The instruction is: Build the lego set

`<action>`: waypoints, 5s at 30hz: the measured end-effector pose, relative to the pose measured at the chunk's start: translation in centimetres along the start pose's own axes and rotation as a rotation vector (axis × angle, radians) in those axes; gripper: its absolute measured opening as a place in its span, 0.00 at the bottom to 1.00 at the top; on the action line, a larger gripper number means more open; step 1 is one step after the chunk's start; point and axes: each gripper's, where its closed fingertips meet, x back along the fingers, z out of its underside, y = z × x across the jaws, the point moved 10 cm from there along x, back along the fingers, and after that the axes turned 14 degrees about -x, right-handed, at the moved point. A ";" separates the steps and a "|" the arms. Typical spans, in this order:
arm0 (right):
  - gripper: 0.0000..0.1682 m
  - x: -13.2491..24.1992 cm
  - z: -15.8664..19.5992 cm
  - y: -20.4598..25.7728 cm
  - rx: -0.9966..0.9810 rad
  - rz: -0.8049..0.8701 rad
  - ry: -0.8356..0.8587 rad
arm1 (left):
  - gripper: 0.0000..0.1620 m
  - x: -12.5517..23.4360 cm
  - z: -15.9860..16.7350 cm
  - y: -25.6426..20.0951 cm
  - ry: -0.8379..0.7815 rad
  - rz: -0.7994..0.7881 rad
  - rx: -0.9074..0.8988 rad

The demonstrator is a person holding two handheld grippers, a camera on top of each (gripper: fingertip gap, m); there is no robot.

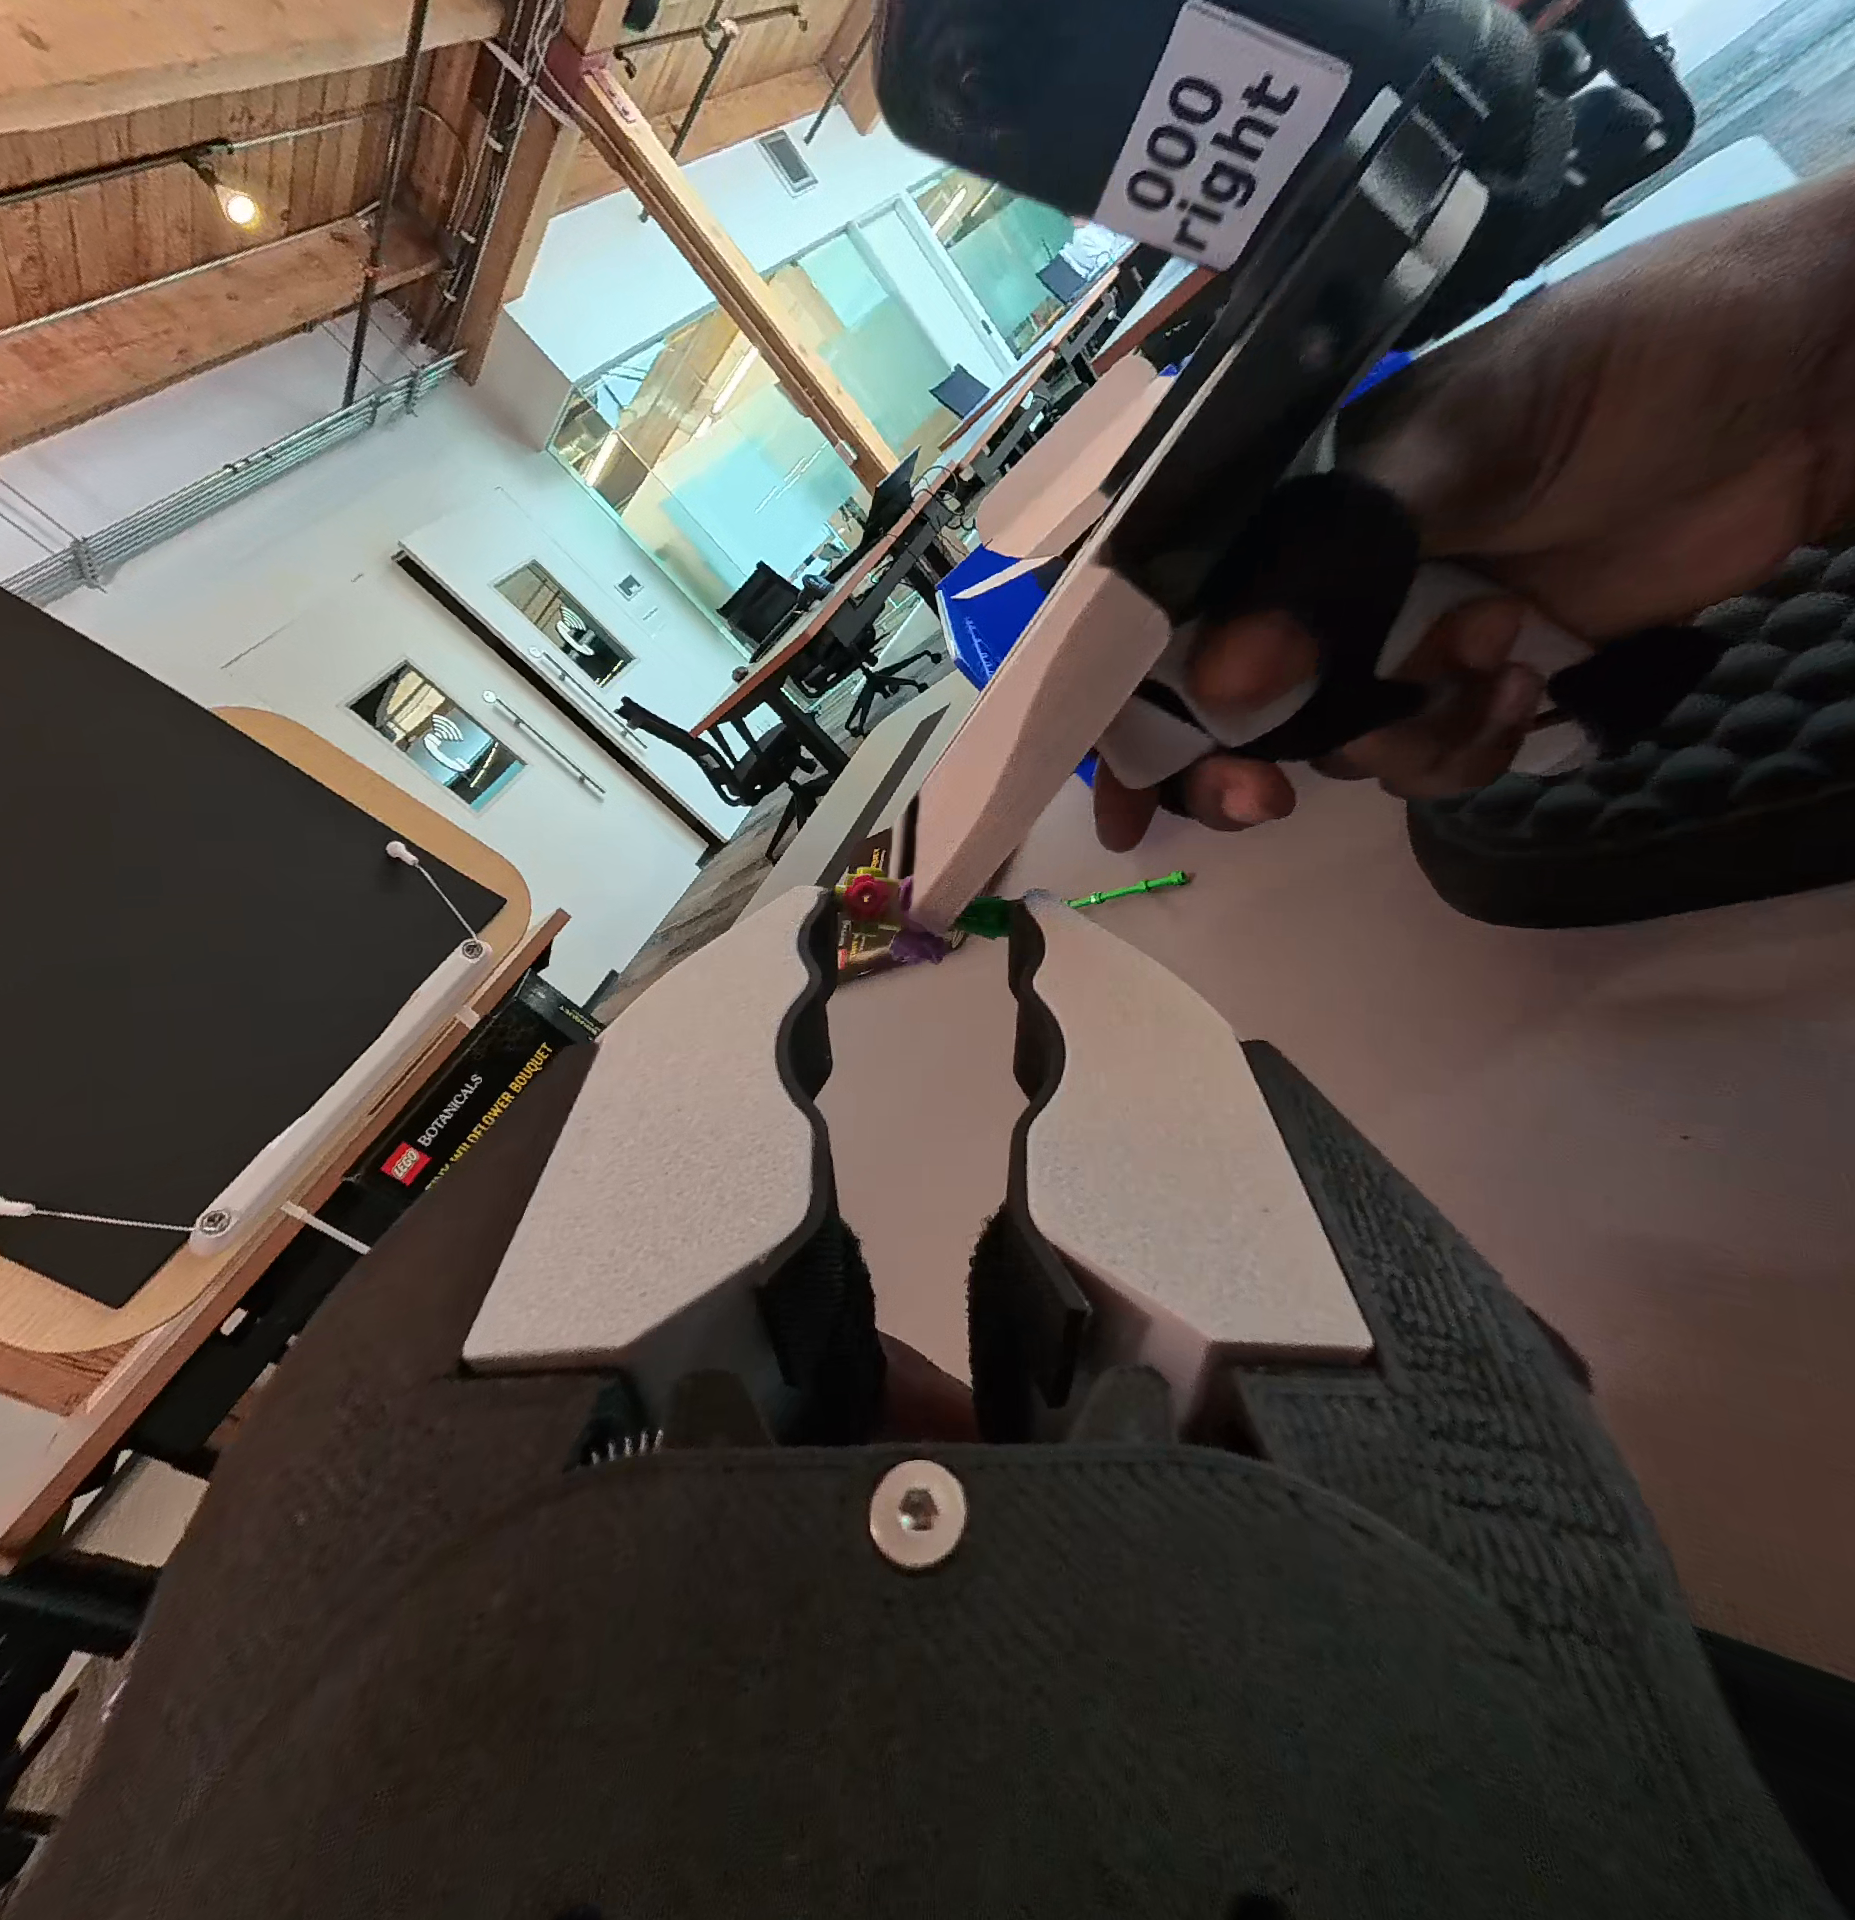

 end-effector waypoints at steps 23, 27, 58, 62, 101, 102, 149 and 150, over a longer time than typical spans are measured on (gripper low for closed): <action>0.11 -0.4 1.5 -2.0 -0.600 -0.692 0.050 | 0.20 0.8 -1.0 -0.1 -0.258 0.048 0.062; 0.12 -0.1 1.2 -2.1 -0.502 -0.593 0.001 | 0.20 0.7 -0.8 0.0 -0.194 0.036 0.045; 0.04 -0.2 1.6 3.5 0.893 0.394 -0.029 | 0.19 -0.5 -0.2 -1.1 0.119 0.019 -0.142; 0.04 -0.1 1.9 3.6 0.973 0.428 -0.035 | 0.19 -0.6 0.0 -1.2 0.146 0.043 -0.125; 0.12 8.7 -2.3 0.7 0.295 0.367 -0.106 | 0.20 0.1 0.6 -0.2 0.117 -0.051 -0.062; 0.12 7.4 -1.8 1.2 0.288 0.317 -0.082 | 0.20 0.0 0.5 -0.2 0.130 -0.054 -0.082; 0.05 10.4 -4.0 0.3 0.633 0.894 -0.105 | 0.20 -0.8 0.7 -1.0 0.170 0.044 -0.089; 0.06 11.9 -4.6 -0.3 0.579 0.977 -0.092 | 0.20 -0.9 0.6 -1.0 0.165 0.042 -0.091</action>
